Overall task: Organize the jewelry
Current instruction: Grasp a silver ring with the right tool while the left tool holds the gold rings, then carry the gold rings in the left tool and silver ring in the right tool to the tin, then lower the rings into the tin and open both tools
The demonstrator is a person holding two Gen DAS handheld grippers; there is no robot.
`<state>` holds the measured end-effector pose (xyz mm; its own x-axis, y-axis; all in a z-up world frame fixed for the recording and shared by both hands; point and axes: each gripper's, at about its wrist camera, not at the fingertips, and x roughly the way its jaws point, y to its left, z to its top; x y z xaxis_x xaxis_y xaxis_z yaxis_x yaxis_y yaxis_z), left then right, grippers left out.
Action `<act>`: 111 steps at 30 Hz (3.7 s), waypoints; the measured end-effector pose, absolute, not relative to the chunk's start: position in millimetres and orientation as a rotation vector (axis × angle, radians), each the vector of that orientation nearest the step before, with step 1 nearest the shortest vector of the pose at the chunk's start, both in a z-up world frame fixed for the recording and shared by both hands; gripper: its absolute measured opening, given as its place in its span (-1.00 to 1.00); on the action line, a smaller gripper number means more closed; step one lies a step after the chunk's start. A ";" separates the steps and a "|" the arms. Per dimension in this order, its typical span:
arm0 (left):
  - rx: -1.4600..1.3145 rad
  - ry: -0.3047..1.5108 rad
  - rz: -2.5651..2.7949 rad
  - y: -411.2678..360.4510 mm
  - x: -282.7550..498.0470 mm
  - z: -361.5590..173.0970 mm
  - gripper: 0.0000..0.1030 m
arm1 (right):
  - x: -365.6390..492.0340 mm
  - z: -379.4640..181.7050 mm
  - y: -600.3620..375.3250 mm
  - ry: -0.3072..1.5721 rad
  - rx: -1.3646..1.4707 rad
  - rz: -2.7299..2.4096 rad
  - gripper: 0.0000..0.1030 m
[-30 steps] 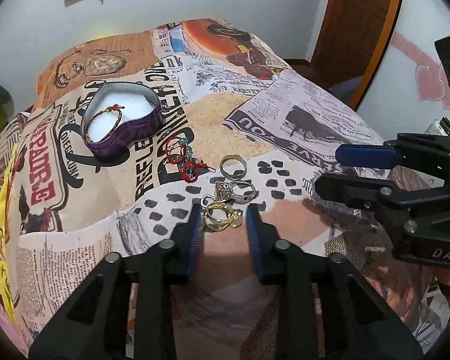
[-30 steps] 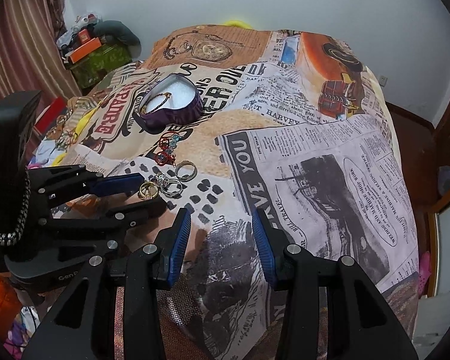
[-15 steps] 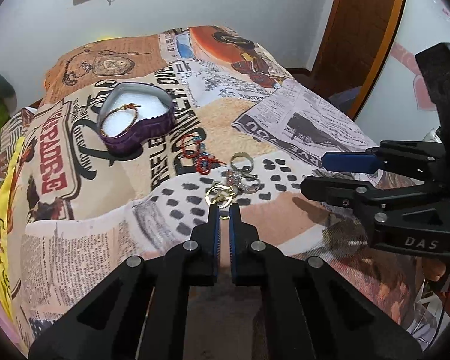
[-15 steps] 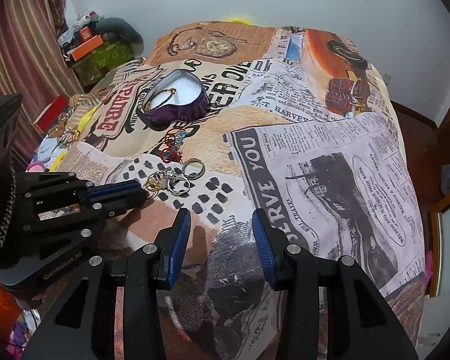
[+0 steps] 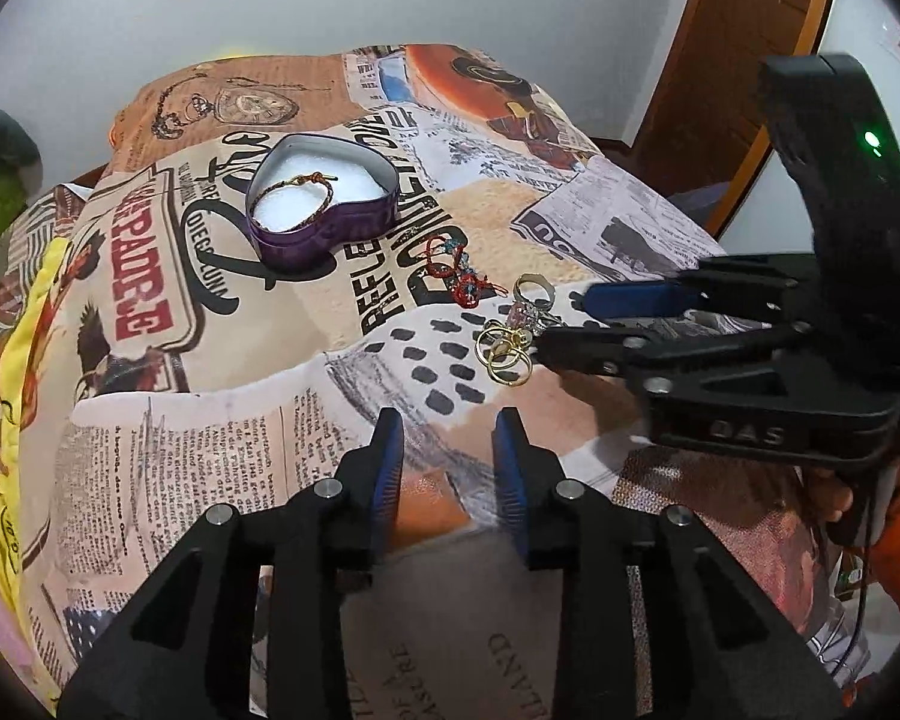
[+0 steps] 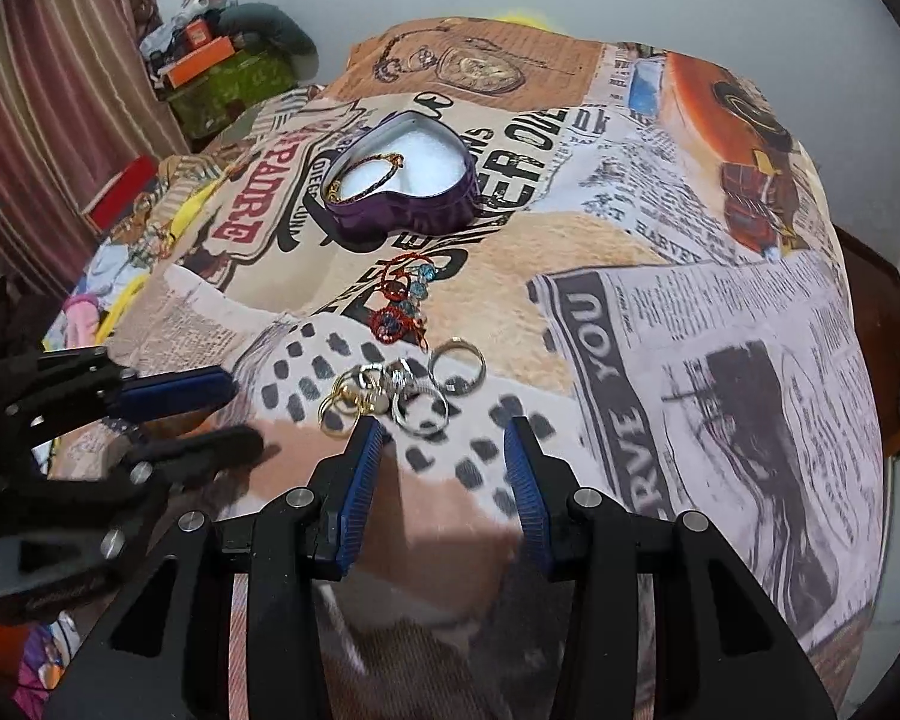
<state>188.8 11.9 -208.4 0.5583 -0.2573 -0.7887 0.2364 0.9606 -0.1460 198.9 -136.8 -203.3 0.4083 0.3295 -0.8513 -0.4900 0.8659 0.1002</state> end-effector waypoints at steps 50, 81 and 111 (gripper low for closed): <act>-0.006 0.964 -0.322 -31.0 203.6 -203.0 -0.21 | 186.2 -169.2 -168.5 0.912 -0.132 0.497 -0.64; -0.030 0.873 -0.233 -14.7 211.4 -183.5 -0.66 | 189.3 -157.8 -174.2 0.889 -0.098 0.488 -0.64; -0.087 0.748 -0.098 73.0 281.0 -157.5 -0.66 | 269.1 -137.4 -99.4 0.823 -0.103 0.547 -0.64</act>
